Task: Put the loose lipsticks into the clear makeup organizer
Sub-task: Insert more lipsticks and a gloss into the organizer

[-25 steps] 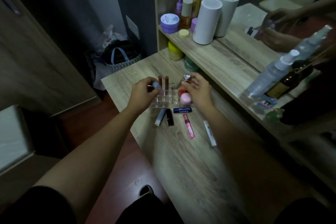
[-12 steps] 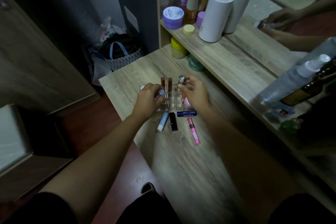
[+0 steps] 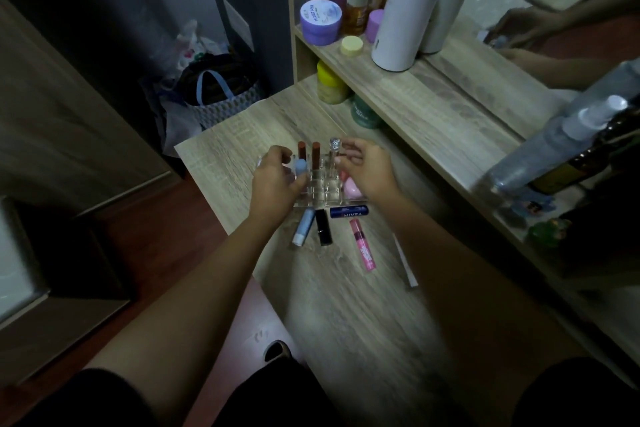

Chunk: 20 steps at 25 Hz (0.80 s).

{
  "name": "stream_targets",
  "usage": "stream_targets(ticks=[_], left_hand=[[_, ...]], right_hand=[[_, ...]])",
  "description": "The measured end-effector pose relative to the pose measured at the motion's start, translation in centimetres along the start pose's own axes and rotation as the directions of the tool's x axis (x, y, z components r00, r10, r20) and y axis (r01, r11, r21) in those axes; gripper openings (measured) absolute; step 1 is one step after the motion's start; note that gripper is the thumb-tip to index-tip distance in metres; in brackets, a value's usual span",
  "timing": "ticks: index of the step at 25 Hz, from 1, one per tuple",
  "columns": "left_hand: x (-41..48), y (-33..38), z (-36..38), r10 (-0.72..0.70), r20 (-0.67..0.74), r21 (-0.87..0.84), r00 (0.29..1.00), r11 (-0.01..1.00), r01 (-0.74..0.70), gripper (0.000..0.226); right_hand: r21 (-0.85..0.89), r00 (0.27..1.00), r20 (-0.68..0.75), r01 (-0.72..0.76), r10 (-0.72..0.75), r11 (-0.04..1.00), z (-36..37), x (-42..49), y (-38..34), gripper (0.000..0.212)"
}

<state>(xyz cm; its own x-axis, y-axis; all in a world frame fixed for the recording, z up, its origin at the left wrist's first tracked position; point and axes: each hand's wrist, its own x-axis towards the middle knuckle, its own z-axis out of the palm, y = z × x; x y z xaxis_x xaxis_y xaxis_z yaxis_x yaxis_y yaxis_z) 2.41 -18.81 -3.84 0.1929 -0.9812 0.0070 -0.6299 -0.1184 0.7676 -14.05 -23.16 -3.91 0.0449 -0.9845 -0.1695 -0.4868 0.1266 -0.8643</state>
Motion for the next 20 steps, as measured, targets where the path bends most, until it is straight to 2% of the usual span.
stream_targets(ticks=[2, 4, 6, 9, 11, 14, 17, 20], left_hand=[[-1.0, 0.6, 0.0, 0.037, -0.096, -0.042, 0.995, 0.998, -0.041, 0.038], [-2.2, 1.3, 0.5, 0.095, -0.121, -0.048, 0.988, 0.994, -0.101, 0.027], [-3.8, 2.1, 1.8, 0.152, -0.033, 0.011, 0.988, 0.988, -0.152, 0.019], [-6.2, 2.9, 4.4, 0.236, 0.214, 0.123, 0.948, 0.956, -0.266, 0.021], [-7.4, 3.1, 6.0, 0.200, 0.352, 0.148, 0.914, 0.953, -0.266, 0.026], [-8.3, 3.0, 8.2, 0.062, 0.482, 0.241, 0.874, 0.950, -0.200, 0.031], [-9.1, 2.7, 9.2, -0.022, 0.521, 0.315, 0.853, 0.934, -0.168, 0.031], [-9.8, 2.3, 9.0, -0.008, 0.535, 0.310, 0.845, 0.932, -0.188, 0.028]], right_hand=[[0.013, 1.000, -0.010, -0.008, 0.008, 1.000, -0.9, -0.8, -0.3, 0.046], [0.040, 1.000, -0.029, -0.009, 0.011, 0.999, -1.7, -2.5, -0.3, 0.043], [0.025, 0.997, -0.072, -0.006, 0.008, 1.000, -2.4, -4.7, 0.5, 0.039], [-0.026, 0.987, -0.146, -0.073, 0.069, 0.997, -3.4, -8.0, 3.0, 0.033], [0.006, 0.964, -0.219, -0.151, 0.148, 0.989, -4.0, -9.8, 5.1, 0.032], [0.030, 0.910, -0.282, -0.308, 0.303, 0.951, -4.5, -11.9, 8.2, 0.031], [-0.029, 0.867, -0.236, -0.458, 0.439, 0.889, -4.0, -13.1, 10.2, 0.033], [0.016, 0.858, -0.223, -0.471, 0.462, 0.882, -3.0, -13.5, 10.5, 0.035]])
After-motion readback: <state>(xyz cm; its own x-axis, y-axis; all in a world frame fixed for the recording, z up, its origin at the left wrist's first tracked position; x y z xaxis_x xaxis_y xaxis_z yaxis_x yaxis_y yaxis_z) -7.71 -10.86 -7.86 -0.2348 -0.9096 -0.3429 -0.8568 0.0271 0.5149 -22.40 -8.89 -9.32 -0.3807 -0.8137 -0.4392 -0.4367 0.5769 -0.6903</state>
